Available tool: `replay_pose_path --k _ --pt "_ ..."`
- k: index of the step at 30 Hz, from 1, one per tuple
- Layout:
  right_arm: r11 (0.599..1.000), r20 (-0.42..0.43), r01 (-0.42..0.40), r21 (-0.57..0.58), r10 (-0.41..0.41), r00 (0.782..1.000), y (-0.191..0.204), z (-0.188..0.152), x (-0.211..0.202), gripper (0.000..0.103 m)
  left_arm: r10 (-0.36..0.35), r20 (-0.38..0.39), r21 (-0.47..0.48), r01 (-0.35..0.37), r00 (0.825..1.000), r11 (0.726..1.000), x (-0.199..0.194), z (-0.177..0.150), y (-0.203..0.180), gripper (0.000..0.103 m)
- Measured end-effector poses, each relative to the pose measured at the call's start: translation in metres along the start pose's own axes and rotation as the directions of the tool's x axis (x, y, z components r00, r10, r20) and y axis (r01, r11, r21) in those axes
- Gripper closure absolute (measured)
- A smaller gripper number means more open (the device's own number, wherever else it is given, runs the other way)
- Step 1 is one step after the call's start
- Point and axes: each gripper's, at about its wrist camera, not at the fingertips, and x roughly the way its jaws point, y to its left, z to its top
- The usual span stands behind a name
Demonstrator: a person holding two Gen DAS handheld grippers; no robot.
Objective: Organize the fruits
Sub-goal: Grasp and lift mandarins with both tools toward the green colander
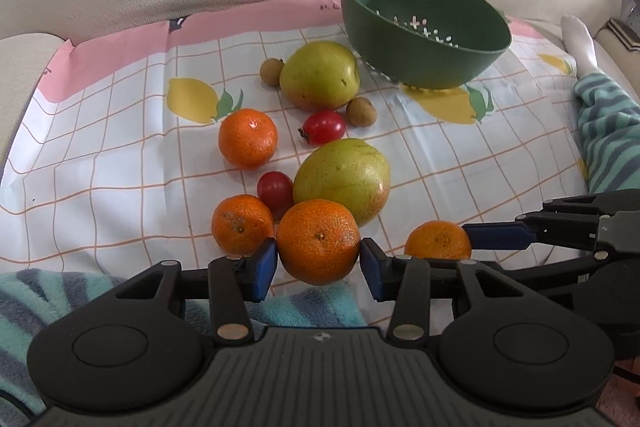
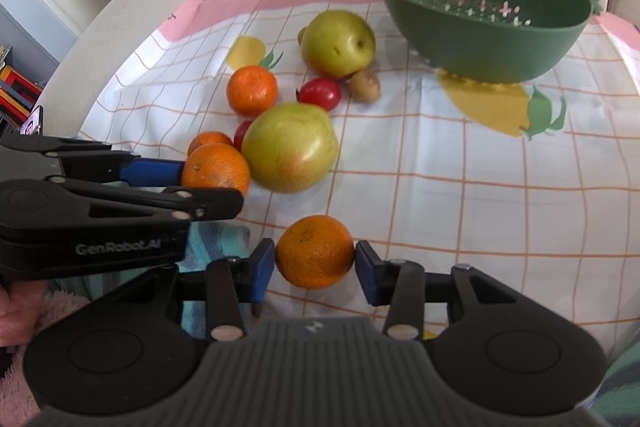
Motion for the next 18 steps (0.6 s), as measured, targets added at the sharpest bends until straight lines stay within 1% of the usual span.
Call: replay_pose_path --k 4,9,13,18 --pt "1.000 0.037 0.010 -0.004 -0.010 0.999 -0.001 0.003 -0.010 0.062 -0.009 0.020 -0.009 0.009 1.000 1.000 -0.009 0.003 0.002 0.052" --pt "0.999 0.112 0.035 -0.010 -0.033 0.993 -0.006 0.012 -0.029 0.062 -0.013 0.052 -0.002 0.013 0.999 1.000 -0.022 0.014 0.000 0.052" --pt "0.998 0.177 0.062 -0.013 -0.058 0.983 -0.013 0.022 -0.044 0.062 -0.017 0.089 0.001 0.016 0.996 1.000 -0.033 0.030 -0.005 0.052" --pt "0.992 0.247 0.116 -0.044 -0.101 0.964 -0.023 0.043 -0.056 0.062 -0.024 0.123 0.059 0.016 0.992 0.998 -0.037 0.054 -0.017 0.052"
